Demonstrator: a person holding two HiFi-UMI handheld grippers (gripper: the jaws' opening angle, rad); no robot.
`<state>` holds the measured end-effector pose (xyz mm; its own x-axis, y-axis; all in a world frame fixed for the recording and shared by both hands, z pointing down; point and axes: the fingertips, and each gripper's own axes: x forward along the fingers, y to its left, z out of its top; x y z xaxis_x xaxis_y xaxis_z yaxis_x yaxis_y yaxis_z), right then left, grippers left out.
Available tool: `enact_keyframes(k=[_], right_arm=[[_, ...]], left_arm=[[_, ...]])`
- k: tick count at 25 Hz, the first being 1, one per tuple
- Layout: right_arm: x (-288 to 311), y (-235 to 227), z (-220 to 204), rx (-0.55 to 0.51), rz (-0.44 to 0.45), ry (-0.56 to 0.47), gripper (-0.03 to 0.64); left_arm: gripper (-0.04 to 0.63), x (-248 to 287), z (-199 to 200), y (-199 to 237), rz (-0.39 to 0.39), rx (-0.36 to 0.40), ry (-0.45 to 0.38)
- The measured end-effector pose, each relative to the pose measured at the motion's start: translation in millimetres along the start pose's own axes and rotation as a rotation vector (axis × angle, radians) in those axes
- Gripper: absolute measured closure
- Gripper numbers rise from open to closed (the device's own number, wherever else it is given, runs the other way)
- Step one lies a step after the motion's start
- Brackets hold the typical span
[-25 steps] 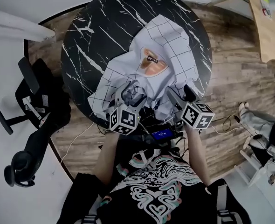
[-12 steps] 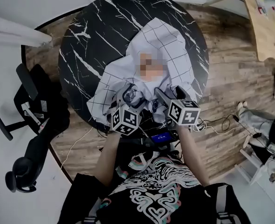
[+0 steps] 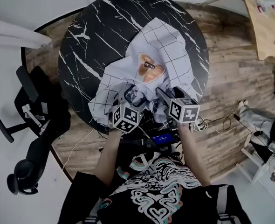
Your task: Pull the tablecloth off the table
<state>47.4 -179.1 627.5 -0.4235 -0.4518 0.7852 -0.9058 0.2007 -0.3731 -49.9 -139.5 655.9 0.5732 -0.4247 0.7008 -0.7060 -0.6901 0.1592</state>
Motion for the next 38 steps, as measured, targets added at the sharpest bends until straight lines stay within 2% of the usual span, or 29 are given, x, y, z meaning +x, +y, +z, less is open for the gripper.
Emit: enact_keyframes(k=[17,38], right_arm=[[6,-8,-6,-0.013,-0.034,-0.004,0.383],[13,-11,-2,-0.028,-0.066,-0.056,0.414]], left_arm=[[0.201,9,-5,0,-0.051,-0.055,0.012],[0.201,15,-3,7,-0.062,-0.058,-0.011]])
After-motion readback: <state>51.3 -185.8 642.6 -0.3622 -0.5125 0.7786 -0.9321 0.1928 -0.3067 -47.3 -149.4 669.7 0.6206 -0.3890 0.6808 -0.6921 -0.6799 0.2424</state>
